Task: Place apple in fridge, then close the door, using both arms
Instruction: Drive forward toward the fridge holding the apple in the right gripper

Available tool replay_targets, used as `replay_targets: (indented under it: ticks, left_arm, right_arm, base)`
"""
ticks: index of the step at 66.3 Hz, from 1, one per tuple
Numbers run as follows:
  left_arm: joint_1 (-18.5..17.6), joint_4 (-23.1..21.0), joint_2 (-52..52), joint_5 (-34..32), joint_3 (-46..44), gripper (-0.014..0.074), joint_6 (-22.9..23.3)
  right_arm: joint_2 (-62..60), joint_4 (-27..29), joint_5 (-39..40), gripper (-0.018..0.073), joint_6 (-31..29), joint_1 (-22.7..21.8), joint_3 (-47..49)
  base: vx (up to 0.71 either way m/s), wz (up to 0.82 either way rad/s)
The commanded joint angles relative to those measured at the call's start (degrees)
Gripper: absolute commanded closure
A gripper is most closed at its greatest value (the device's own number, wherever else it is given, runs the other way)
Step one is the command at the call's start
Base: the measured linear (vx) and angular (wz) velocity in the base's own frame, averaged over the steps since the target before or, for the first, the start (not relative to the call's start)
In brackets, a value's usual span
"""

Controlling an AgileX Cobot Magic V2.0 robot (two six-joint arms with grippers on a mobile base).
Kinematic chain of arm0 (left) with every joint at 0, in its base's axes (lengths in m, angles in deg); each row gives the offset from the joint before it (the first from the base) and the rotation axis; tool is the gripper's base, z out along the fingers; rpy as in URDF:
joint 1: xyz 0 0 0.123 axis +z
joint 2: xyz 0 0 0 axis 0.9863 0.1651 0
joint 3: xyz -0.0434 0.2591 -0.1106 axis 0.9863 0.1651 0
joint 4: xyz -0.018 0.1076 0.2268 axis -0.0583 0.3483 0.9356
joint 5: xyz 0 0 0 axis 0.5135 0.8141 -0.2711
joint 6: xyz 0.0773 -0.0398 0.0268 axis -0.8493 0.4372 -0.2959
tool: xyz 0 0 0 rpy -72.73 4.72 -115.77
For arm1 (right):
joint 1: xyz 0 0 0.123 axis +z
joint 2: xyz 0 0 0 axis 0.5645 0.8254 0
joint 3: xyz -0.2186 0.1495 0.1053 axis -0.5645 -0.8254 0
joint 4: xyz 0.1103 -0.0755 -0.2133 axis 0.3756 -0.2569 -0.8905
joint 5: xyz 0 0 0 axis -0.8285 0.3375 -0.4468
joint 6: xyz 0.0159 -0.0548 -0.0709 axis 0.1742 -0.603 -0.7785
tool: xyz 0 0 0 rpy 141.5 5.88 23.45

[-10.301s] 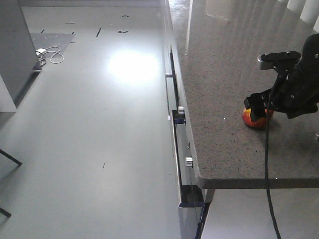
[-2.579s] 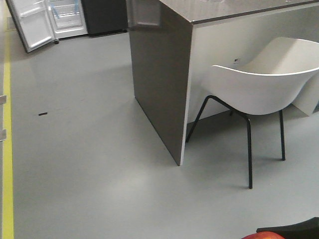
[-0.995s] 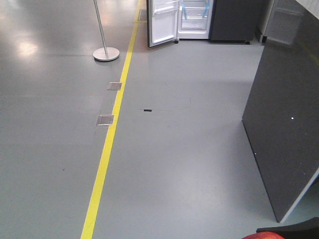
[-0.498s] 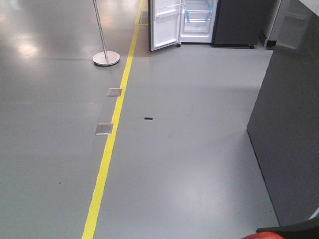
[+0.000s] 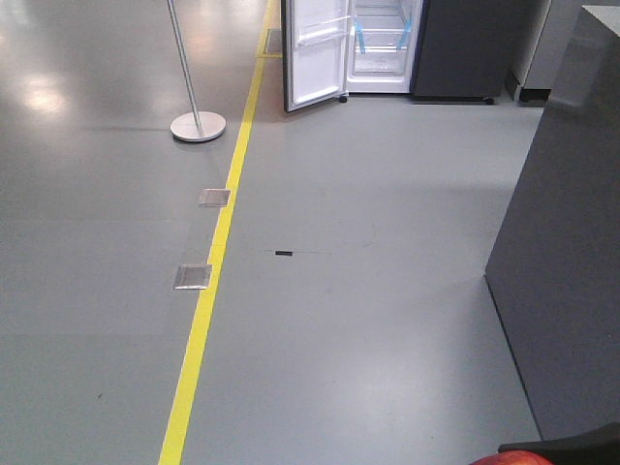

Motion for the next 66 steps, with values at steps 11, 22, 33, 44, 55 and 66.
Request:
replay_targets:
  ticks: [11, 22, 33, 44, 55, 66]
  left_arm:
    - [0.19, -0.03, -0.82, -4.27, -0.99, 0.0603, 0.28]
    - [0.19, -0.03, -0.82, -4.27, -0.99, 0.0603, 0.28]
    - [0.19, -0.03, -0.82, -4.27, -0.99, 0.0603, 0.28]
    - [0.19, -0.03, -0.82, -4.27, -0.99, 0.0603, 0.28]
    - [0.19, -0.03, -0.82, -4.27, -0.99, 0.0603, 0.28]
    - [0.19, -0.03, -0.82, -4.27, -0.99, 0.0603, 0.28]
  right_arm:
    - [0.14, 3.01, 2.16, 0.0447, -0.05, 0.09, 1.56]
    - [0.14, 3.01, 2.16, 0.0447, -0.05, 0.09, 1.56]
    - [0.14, 3.01, 2.16, 0.0447, -0.05, 0.09, 1.56]
    - [0.14, 3.01, 2.16, 0.0447, -0.05, 0.09, 1.56]
    - [0.14, 3.01, 2.16, 0.0447, -0.05, 0.09, 1.56]
    - [0.14, 3.01, 2.16, 0.0447, -0.05, 0.09, 1.56]
  base:
    - [0.25, 0.0]
    - [0.26, 0.0]
    - [0.27, -0.01]
    - [0.28, -0.01]
    - [0.29, -0.02]
    - [0.3, -0.02]
